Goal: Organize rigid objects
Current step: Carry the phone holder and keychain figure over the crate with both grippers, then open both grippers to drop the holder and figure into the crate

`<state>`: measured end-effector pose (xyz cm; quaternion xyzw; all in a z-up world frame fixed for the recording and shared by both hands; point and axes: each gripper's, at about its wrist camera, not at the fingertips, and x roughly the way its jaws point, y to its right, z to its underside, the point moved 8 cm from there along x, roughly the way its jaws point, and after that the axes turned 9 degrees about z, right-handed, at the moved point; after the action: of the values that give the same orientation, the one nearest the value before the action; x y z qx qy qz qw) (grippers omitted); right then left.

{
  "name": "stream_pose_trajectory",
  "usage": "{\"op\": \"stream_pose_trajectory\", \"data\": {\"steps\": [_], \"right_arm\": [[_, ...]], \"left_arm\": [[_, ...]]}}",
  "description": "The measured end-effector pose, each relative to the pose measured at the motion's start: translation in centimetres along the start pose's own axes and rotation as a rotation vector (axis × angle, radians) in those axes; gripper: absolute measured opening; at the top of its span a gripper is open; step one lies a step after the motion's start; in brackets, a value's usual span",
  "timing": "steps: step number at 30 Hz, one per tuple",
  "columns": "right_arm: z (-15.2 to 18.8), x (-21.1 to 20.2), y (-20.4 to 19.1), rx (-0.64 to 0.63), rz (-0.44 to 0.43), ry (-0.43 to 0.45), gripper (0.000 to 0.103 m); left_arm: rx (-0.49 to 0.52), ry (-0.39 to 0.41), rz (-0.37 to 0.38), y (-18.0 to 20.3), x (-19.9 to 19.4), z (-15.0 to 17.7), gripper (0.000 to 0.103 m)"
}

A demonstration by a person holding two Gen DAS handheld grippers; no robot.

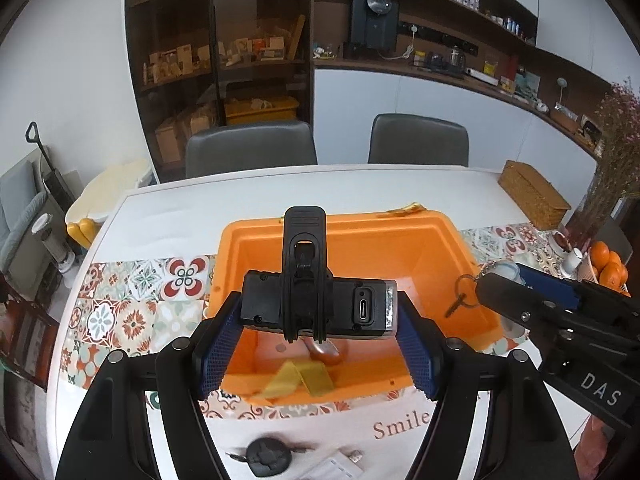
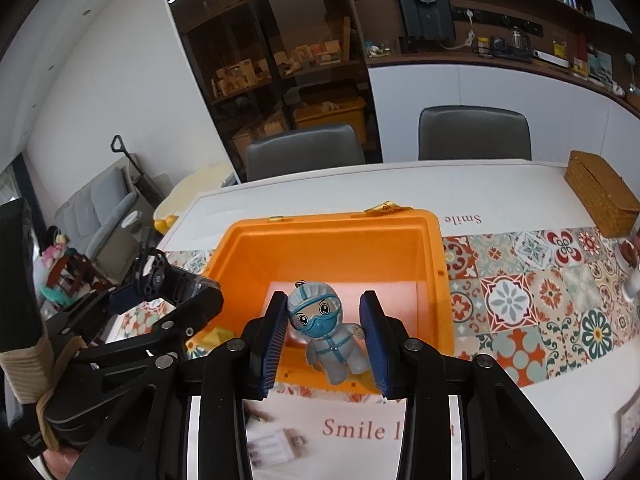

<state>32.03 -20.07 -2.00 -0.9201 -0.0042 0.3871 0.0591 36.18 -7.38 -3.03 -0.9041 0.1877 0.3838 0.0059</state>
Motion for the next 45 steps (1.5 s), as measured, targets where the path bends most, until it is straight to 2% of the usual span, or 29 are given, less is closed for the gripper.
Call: {"op": "stream_pose_trajectory", "data": {"steps": [8,19,24,30,37,38,39,41,43,45], "right_arm": [[-1.6,3.5,0.2,0.002,0.041,-0.070,0.038],[-2.1,9.9,0.4,-0.012,0.109,-0.237,0.038],[-1.9,12.5,0.8,-0.017,0.139,-0.290,0.038],[-1.9,14.8,1.1,-0.031,0.170,-0.329,0.038],[-1.6,16.3,1.4,-0.032,0.182,-0.365,0.038],[-1.6,16.4,1.4,-0.026,0.178,-0.367,0.042],[-1.6,16.5,1.5,-0.022,0.180,-0.367,0.051],[-1.7,16.4,1.7,-0.015,0.183,-0.358,0.053],[-1.9,15.9,1.8,-0.010,0.187,-0.349,0.053],[-2.0,15.1,1.8,-0.003,0.185,-0.334,0.055]], "left_arm": [[0.005,-0.064,0.008,-1.0,3.4,-1.2,0.073],[-0.016,-0.233,0.002,-2.6,9.9,-1.3,0.073],[-0.025,-0.312,0.007,-3.0,12.8,-0.7,0.073],[-0.002,-0.368,-0.030,-3.6,15.4,-0.3,0.073],[0.008,-0.388,-0.060,-4.1,16.6,-0.4,0.074],[0.010,-0.388,-0.063,-4.2,16.6,-0.5,0.074],[0.011,-0.389,-0.070,-4.4,16.5,-0.6,0.074],[0.006,-0.384,-0.079,-4.7,16.1,-0.7,0.076],[-0.012,-0.376,-0.087,-5.0,15.3,-0.9,0.084],[-0.033,-0.365,-0.090,-5.3,14.5,-1.0,0.085]]}}
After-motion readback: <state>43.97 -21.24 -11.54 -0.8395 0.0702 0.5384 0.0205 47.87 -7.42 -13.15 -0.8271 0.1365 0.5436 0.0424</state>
